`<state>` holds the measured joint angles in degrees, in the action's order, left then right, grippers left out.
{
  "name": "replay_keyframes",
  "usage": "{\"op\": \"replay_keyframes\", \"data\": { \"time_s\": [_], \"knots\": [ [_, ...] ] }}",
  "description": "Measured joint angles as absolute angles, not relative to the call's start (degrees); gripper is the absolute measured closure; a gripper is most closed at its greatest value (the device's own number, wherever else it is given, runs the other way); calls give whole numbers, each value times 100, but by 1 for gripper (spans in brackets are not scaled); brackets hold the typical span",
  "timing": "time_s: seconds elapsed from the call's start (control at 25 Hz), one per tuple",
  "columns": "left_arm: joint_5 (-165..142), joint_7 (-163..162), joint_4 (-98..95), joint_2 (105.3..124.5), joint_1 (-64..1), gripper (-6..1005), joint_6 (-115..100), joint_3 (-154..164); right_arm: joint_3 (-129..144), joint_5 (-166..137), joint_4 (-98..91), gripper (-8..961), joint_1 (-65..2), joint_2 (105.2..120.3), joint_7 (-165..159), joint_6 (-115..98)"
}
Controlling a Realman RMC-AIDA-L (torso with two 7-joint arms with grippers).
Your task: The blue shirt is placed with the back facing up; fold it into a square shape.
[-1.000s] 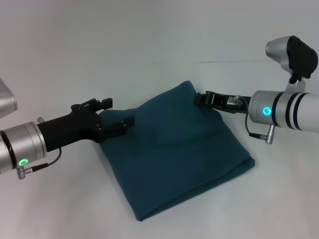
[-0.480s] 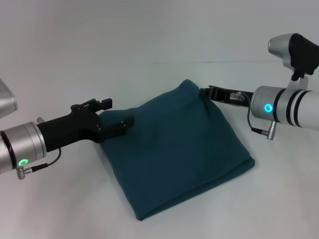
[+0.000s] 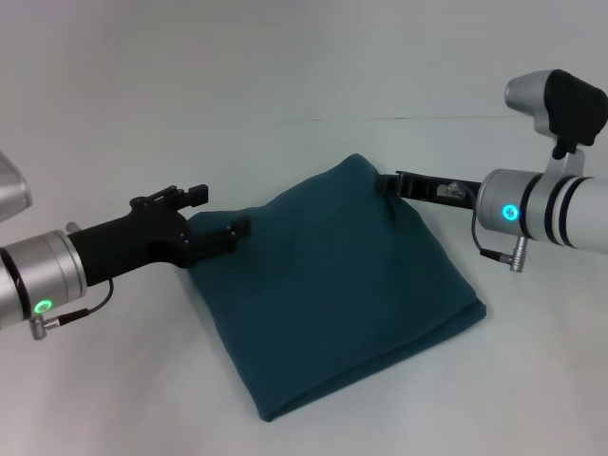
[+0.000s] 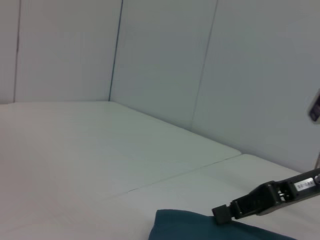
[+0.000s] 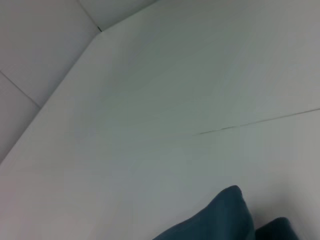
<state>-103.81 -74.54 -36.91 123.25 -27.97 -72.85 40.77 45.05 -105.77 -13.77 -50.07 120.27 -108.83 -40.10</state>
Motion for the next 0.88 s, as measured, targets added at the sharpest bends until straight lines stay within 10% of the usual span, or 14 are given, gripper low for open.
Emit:
{"op": "replay_keyframes", "data": {
  "time_s": [0.44,0.88],
  "knots": [
    [-10332,-8189,-3684,12365,-2874,139,-6299,4061,4453,-9782,-2411,564,-4019,11935,-10787,-5139],
    [-10365,-9397,-3682,12351,-2819,142,-6165,4081,4535,-10117,-2851,255,-3557,11329,-11451,-6696]
  ]
}}
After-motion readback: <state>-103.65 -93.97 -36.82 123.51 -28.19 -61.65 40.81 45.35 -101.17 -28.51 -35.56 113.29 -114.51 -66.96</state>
